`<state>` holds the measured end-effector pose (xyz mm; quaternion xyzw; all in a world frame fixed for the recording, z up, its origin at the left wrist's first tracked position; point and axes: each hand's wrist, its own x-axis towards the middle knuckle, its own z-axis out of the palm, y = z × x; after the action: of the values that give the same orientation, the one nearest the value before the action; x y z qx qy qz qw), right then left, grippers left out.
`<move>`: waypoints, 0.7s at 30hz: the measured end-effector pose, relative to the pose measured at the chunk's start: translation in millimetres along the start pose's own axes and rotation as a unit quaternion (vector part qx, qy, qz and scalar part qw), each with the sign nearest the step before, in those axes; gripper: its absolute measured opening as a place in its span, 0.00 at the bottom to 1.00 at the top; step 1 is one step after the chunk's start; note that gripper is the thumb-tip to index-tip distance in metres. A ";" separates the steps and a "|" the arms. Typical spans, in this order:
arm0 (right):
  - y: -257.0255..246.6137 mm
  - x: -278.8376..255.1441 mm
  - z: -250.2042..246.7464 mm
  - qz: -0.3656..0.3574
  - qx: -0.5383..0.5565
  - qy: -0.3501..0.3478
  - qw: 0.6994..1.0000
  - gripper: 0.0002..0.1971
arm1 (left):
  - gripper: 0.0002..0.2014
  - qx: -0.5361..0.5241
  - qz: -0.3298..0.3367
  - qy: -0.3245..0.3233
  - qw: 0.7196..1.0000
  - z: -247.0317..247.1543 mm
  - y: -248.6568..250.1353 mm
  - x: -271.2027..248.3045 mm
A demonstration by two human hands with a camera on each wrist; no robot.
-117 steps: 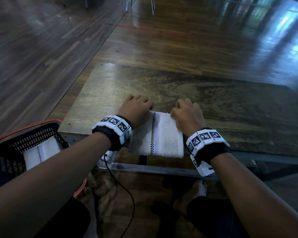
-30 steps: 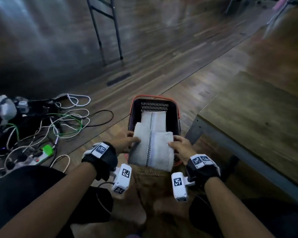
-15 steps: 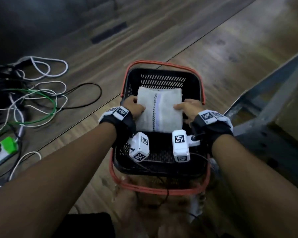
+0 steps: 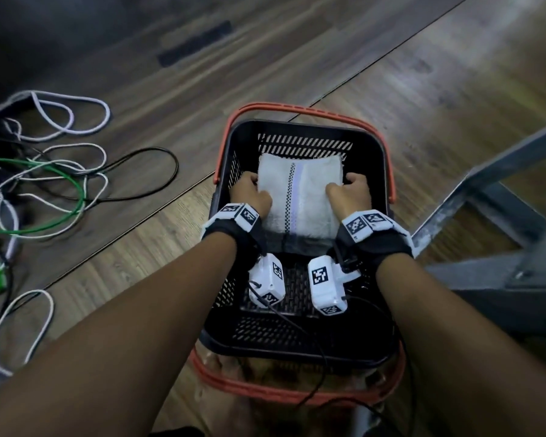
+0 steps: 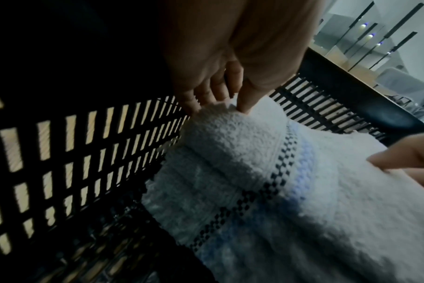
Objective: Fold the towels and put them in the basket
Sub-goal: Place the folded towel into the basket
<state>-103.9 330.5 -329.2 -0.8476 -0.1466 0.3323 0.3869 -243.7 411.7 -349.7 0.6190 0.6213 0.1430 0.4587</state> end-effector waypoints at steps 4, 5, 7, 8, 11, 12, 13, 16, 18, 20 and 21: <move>-2.5 -13.9 8.0 -0.172 -0.204 0.105 0.958 0.31 | 0.23 0.080 0.129 0.024 0.988 2.1 2.2 -6.2; 0.2 -17.0 12.3 -0.240 -0.274 0.139 0.921 0.30 | 0.25 0.142 0.173 0.030 0.974 4.8 1.9 -6.3; 9.0 -18.9 22.6 -0.308 -0.353 0.141 0.872 0.29 | 0.24 0.242 0.229 0.032 0.942 11.6 -0.9 -3.4; 16.3 -17.6 27.7 -0.304 -0.380 0.123 0.865 0.29 | 0.24 0.272 0.235 0.024 0.933 15.2 -4.1 -1.8; 44.8 -3.8 40.2 -0.256 -0.425 0.093 0.863 0.30 | 0.25 0.304 0.228 0.000 0.925 32.0 -25.1 2.3; 52.3 1.3 43.7 -0.256 -0.426 0.098 0.862 0.30 | 0.26 0.302 0.227 0.007 0.926 38.8 -33.3 3.0; 59.0 6.3 47.7 -0.261 -0.423 0.107 0.861 0.31 | 0.26 0.297 0.231 0.019 0.926 45.6 -40.7 4.7; 70.5 14.1 57.7 -0.275 -0.397 0.135 0.865 0.31 | 0.26 0.288 0.232 0.032 0.929 56.4 -51.5 11.6; 70.5 16.1 60.0 -0.276 -0.388 0.131 0.870 0.31 | 0.26 0.300 0.228 0.025 0.926 56.8 -49.6 16.4; 64.5 12.1 56.4 -0.261 -0.402 0.104 0.871 0.31 | 0.26 0.336 0.206 -0.002 0.919 52.2 -40.9 10.3; 60.2 8.4 51.9 -0.244 -0.421 0.081 0.870 0.31 | 0.27 0.365 0.187 -0.027 0.911 49.2 -35.4 8.2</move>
<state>-133.3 324.1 -403.2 -0.8913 -0.4428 0.0647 0.0729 -228.0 393.0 -405.8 0.8519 0.4904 -0.0273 0.1816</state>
